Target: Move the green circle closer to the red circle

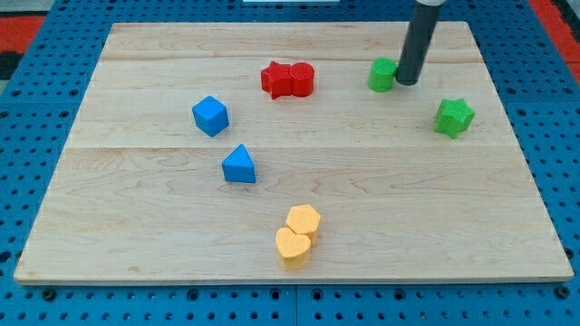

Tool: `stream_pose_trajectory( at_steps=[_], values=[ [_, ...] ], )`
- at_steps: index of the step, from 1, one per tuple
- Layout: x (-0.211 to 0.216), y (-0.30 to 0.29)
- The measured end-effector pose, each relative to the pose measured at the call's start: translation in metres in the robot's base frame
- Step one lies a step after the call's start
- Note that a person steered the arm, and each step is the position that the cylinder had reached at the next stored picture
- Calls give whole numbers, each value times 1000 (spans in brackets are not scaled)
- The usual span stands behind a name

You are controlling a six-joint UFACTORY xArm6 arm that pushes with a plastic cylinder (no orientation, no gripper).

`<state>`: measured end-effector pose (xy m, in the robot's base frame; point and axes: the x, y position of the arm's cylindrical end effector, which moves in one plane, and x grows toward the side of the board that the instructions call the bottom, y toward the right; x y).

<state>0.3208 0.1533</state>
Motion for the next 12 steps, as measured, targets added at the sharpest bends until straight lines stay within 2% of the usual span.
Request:
stream_pose_trajectory(
  at_steps=[1,3,6,8,9,10,12],
  values=[
    [-7,-13],
    [-38,-1],
    [-35,-68],
    [-49,-19],
    [-25,9],
    [2,7],
    [26,-49]
  ],
)
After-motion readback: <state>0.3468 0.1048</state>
